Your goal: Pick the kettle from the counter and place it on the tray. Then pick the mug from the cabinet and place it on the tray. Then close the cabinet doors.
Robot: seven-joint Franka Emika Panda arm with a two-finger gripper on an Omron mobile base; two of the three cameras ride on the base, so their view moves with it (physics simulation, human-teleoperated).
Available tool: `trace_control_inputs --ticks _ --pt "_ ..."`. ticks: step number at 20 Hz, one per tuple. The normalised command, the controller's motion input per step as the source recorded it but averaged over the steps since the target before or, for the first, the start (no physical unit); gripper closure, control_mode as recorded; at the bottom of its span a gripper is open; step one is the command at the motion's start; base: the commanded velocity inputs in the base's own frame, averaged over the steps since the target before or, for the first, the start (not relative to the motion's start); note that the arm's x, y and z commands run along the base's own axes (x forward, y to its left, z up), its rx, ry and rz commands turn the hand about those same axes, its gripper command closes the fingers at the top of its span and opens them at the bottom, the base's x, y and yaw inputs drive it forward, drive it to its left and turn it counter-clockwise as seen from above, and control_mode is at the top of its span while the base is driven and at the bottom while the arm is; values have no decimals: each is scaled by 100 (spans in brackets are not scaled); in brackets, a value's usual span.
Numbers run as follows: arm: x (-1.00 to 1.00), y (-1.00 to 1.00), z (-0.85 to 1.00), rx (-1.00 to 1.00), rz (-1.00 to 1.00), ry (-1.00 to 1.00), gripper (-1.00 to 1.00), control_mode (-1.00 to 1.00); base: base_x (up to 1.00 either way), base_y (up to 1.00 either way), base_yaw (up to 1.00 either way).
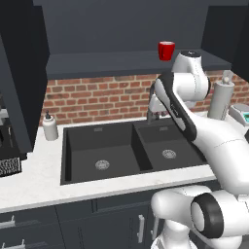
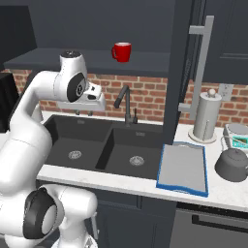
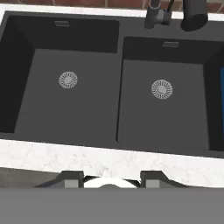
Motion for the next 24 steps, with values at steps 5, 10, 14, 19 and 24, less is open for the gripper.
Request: trace_control_inputs --ticks 5,10,14,19,24 --pt "-9 -5 0 1 0 -7 -100 -100 0 0 0" --pt "-72 -2 0 0 0 -55 -100 -100 0 0 0" --pt "-69 0 9 0 0 -72 -100 -100 0 0 0" --pt "-10 0 47 0 -7 -65 -100 -100 0 0 0" --pt "4 0 64 0 -17 -35 -100 -100 0 0 0"
